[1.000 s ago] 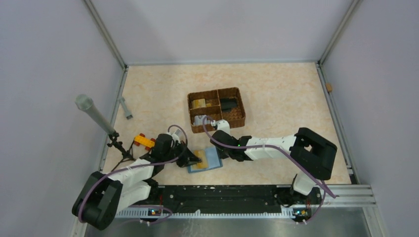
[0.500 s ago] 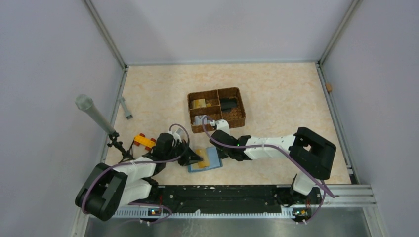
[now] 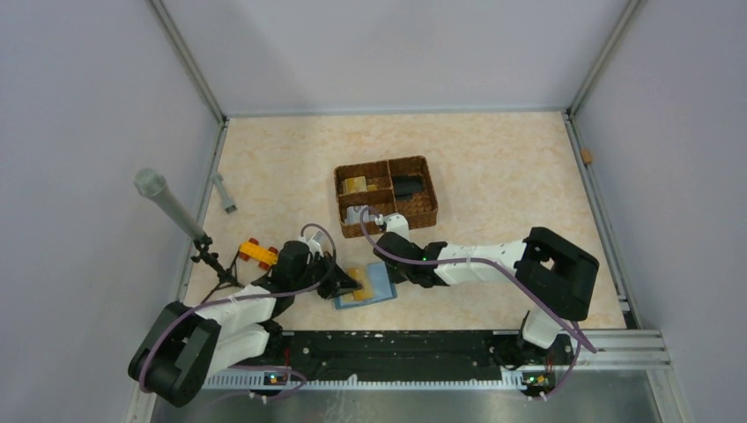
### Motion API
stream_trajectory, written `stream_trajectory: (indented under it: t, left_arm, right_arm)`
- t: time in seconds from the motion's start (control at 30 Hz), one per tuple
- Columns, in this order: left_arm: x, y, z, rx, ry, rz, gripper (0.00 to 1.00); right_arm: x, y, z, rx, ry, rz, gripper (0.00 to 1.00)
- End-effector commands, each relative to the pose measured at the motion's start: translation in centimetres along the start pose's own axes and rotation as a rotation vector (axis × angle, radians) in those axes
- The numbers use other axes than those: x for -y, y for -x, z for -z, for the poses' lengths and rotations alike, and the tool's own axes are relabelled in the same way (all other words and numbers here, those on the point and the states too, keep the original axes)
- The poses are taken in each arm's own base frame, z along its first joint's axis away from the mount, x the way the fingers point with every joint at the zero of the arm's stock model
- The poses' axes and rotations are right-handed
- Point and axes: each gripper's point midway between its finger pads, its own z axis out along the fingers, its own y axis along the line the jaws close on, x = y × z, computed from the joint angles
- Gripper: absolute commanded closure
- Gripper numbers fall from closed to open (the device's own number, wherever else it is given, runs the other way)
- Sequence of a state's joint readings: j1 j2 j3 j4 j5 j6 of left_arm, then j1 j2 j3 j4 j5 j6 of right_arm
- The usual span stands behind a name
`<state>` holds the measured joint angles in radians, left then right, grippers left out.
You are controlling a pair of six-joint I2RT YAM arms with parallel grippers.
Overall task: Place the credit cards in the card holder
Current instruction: Insert the credit card into the card holder.
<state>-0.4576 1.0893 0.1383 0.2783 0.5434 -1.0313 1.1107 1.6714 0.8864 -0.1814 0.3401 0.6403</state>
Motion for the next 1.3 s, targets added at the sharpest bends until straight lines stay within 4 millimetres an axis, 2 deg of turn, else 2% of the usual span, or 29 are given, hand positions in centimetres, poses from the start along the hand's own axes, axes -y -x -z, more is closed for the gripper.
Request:
stream_trajectory:
  t: [0.0,0.53,0.93,1.03,1.2,1.27]
  left_arm:
    - [-1.5,-0.9,0.4,0.004,0.048,0.046,1.00]
    - [-1.0,-1.3,-0.1,-0.043,0.010,0.050,1.00]
    - [-0.1,-0.6,-0.9,-0.043,-0.008,0.047,1.00]
    - [-0.2,-0.4,-0.8,-0.048,0.030,0.025,0.89]
    - [-0.4,0.2,-0.1,-0.046,0.117,-0.038,0.64]
    - [-0.6,0.1,0.2,-0.072,0.160,-0.052,0.58]
  right_arm:
    - [-0.8,0.4,-0.2,0.009,0.001,-0.003,1.00]
    - [-0.8,0.4,-0.3,0.008,0.001,-0.004,1.00]
    - [-1.2,0.3,-0.5,0.007,0.007,-0.002,1.00]
    - [-1.1,0.3,-0.4,0.008,0.000,-0.002,1.00]
    - [-0.8,0.3,-0.3,0.010,-0.008,0.001,1.00]
    - [-0.8,0.5,-0.2,0.016,-0.010,0.001,1.00]
